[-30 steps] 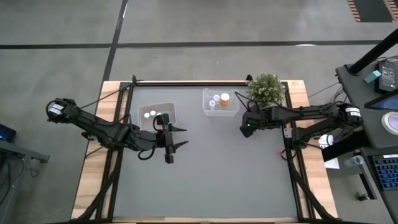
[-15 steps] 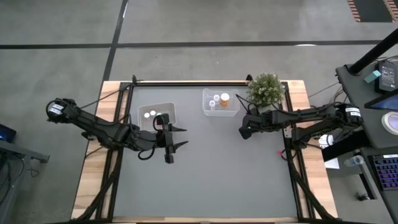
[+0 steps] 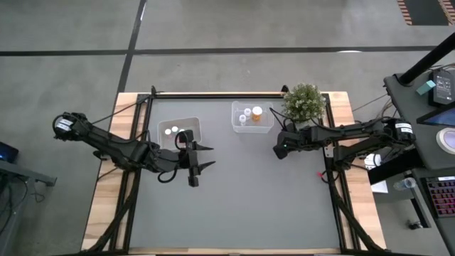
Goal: Pick and place medicine bottles into bin by pill shape (circle, oval)
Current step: Put the big transparent pill bottle into the transparent bin
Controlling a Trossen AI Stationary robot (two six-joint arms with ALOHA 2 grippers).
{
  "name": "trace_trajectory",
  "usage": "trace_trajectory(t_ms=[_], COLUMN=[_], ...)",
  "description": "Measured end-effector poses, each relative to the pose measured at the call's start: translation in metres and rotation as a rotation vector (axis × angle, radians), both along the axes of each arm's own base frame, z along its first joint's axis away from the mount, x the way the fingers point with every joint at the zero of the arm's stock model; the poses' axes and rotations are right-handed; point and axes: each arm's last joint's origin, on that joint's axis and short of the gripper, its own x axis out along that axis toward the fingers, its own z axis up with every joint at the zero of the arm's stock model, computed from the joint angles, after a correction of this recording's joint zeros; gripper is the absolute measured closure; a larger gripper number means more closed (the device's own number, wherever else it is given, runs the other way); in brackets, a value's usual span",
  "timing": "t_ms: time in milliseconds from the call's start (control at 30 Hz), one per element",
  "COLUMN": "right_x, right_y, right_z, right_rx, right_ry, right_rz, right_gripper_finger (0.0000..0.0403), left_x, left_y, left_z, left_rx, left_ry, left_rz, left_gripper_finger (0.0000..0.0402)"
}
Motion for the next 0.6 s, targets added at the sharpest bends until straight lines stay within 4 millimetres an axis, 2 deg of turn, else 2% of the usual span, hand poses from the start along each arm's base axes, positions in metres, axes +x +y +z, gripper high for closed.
trace_trajectory(t_ms=[233,600], right_x=[0.007,0.042], right_y=[0.005,0.018], right_z=[0.006,0.054], right_rx=[0.093,0.042], right_ry=[-0.056,-0.274], right_rz=[0.039,0.175], right_gripper_finger=[0.025,0.0259], left_x=[0.0,0.0], left_y=[0.0,0.0], left_z=[-0.002,-0.005], left_rx=[0.003,0.007], left_ry=[0.007,0.016], left_rz=[0.0,-0.001], left_gripper_finger=[0.021,0.021])
